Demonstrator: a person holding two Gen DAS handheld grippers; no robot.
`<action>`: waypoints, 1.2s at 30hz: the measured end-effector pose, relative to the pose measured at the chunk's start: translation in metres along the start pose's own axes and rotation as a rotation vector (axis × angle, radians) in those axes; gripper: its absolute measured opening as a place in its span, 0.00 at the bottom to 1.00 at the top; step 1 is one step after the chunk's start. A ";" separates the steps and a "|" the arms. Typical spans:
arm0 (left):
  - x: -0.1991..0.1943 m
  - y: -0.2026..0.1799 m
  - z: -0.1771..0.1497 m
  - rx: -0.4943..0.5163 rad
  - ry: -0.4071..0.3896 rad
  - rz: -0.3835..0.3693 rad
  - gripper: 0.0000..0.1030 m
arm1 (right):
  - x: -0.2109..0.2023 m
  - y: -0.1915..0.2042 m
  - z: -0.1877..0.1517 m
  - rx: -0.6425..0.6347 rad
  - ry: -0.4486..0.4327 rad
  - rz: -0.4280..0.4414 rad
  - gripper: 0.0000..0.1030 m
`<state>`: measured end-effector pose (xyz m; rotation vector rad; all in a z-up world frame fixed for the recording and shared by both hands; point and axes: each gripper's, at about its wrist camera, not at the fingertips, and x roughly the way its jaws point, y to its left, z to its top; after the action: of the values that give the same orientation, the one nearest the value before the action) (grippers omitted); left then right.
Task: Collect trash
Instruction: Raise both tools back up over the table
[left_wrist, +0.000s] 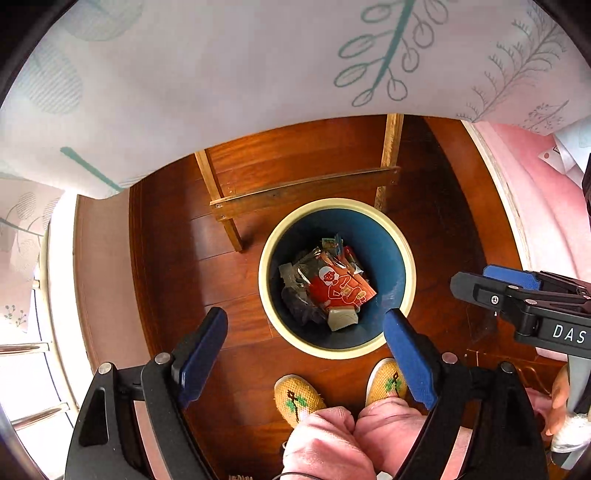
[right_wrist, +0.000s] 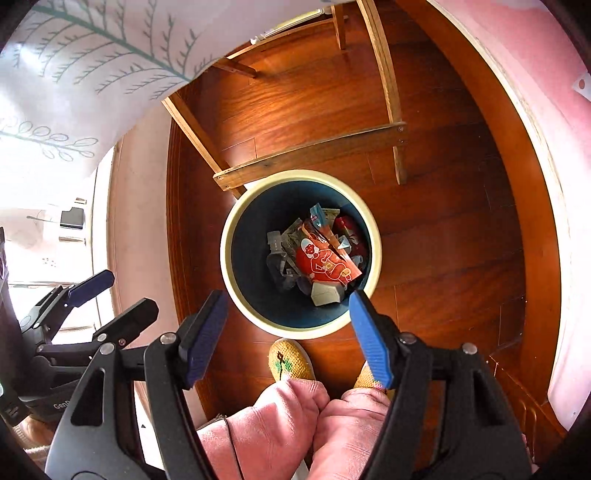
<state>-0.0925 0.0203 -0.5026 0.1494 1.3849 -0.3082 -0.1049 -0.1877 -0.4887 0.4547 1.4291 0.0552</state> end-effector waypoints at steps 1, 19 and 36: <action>-0.006 0.003 0.001 -0.011 0.001 -0.001 0.85 | -0.004 0.003 0.000 -0.004 0.000 -0.001 0.64; -0.219 0.003 0.029 -0.098 -0.115 0.008 0.85 | -0.165 0.087 0.011 -0.086 -0.055 -0.033 0.66; -0.401 -0.004 0.073 -0.002 -0.277 0.001 0.85 | -0.358 0.156 0.026 -0.190 -0.240 -0.084 0.66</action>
<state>-0.0865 0.0466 -0.0957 0.1014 1.1108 -0.3145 -0.0999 -0.1616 -0.0987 0.2351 1.1921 0.0658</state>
